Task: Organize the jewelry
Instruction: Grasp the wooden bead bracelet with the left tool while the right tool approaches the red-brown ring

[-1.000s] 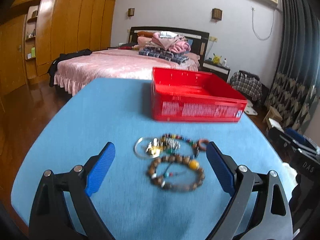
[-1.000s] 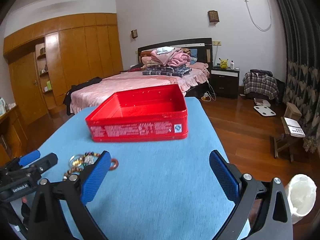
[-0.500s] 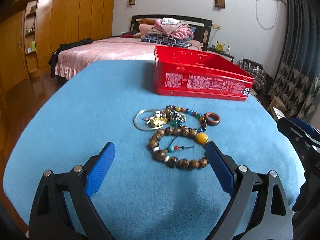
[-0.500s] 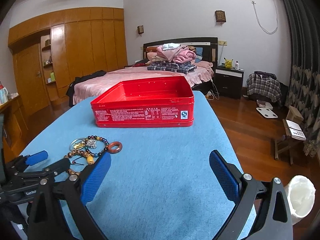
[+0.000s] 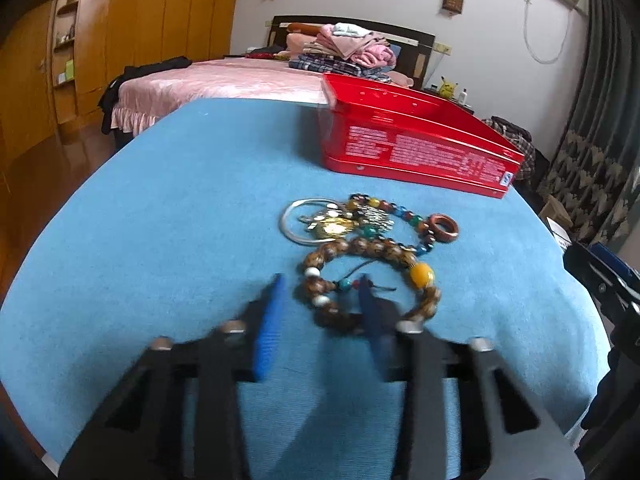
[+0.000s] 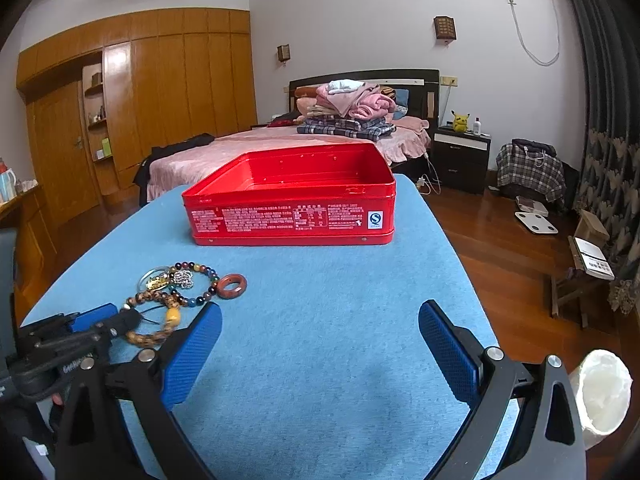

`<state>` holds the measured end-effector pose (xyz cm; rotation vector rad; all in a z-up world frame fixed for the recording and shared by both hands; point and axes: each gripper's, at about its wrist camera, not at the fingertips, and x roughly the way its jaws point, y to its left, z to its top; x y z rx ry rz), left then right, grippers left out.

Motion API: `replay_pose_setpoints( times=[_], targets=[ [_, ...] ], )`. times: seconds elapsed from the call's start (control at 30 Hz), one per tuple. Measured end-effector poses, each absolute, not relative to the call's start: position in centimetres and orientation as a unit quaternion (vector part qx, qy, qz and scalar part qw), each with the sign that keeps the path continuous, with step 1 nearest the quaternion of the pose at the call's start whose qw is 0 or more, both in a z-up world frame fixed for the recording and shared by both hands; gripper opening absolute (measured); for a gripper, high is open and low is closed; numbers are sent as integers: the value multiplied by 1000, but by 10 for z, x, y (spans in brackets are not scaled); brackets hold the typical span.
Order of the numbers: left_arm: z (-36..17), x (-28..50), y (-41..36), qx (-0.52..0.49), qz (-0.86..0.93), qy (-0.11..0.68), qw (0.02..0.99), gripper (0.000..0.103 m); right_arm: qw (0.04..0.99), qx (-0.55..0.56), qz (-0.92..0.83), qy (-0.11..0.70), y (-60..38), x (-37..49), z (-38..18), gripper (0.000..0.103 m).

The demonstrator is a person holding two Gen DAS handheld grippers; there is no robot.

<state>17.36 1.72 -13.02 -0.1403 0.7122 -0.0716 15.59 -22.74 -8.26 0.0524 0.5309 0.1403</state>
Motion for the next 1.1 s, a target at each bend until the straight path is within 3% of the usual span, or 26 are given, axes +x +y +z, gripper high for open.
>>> replay_pose_setpoints(
  times=[0.07, 0.2, 0.3, 0.43, 0.53, 0.7, 0.8, 1.1],
  targets=[
    [-130, 176, 23, -71, -38, 351, 933, 14, 962, 24, 71, 263, -226, 156, -82, 97],
    [-127, 177, 36, -78, -35, 356, 931, 11, 963, 23, 71, 260, -227, 154, -81, 97],
    [-127, 178, 40, -89, -36, 360, 928, 15, 962, 25, 70, 262, -227, 155, -81, 97],
    [-127, 177, 31, -87, -49, 363, 926, 41, 963, 23, 71, 261, -225, 154, -80, 97],
    [-131, 172, 20, -59, -32, 358, 931, 43, 963, 24, 72, 259, -225, 154, -79, 97],
    [-135, 166, 18, -49, -15, 332, 942, 33, 962, 26, 74, 260, -224, 154, -79, 97],
    [-135, 167, 22, -57, -11, 329, 943, 11, 962, 29, 76, 260, -223, 156, -78, 97],
    [-125, 177, 41, -96, -15, 322, 942, 10, 950, 29, 107, 293, -200, 182, -72, 97]
  ],
)
